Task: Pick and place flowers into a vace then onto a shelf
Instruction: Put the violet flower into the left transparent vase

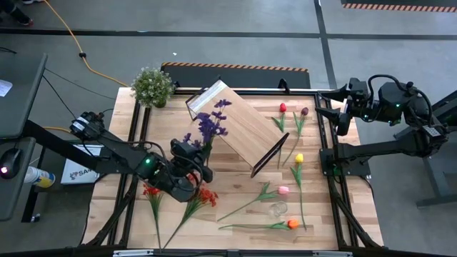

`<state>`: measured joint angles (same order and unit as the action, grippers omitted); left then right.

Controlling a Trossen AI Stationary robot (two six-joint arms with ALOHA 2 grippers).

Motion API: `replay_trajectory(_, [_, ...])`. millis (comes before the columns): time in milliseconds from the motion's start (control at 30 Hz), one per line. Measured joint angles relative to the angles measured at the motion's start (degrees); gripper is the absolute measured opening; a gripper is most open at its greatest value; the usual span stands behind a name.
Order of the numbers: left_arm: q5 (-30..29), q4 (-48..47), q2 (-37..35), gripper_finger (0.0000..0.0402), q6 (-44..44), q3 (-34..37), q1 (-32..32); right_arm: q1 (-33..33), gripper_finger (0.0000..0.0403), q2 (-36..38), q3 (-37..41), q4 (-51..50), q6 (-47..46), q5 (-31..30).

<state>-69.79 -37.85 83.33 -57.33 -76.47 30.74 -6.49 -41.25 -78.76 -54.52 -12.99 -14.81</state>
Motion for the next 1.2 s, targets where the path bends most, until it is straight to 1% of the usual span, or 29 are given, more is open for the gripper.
replay_trajectory(100, [0.0,0.0,0.0,0.0075,-0.1,0.0,0.0,0.0,0.0303,0.0,0.0,0.0,0.0,0.0])
replay_trajectory(300, [-0.8,0.2,2.3,0.0048,-0.1,0.1,0.0,0.0,0.0303,0.0,0.0,0.0,0.0,0.2])
replay_trajectory(367, [-1.2,0.3,2.8,0.0045,-0.2,0.1,0.0,0.0,0.0303,0.0,0.0,0.0,0.0,0.2])
replay_trajectory(433, [-1.2,0.0,3.0,0.0048,-0.4,0.1,0.0,0.0,0.0303,0.0,0.0,0.0,0.0,0.2])
replay_trajectory(633, [-1.5,-1.5,4.3,0.0074,-3.7,0.0,-0.4,0.0,0.0303,0.0,0.0,0.4,0.0,0.3])
replay_trajectory(933, [-1.6,-2.7,7.4,0.0047,-7.3,0.0,-0.4,0.0,0.0303,0.0,0.0,1.9,0.0,1.5])
replay_trajectory(1200, [-1.0,-3.9,8.5,0.0070,-10.1,0.0,-0.4,0.0,0.0303,0.0,0.0,2.1,0.0,1.5])
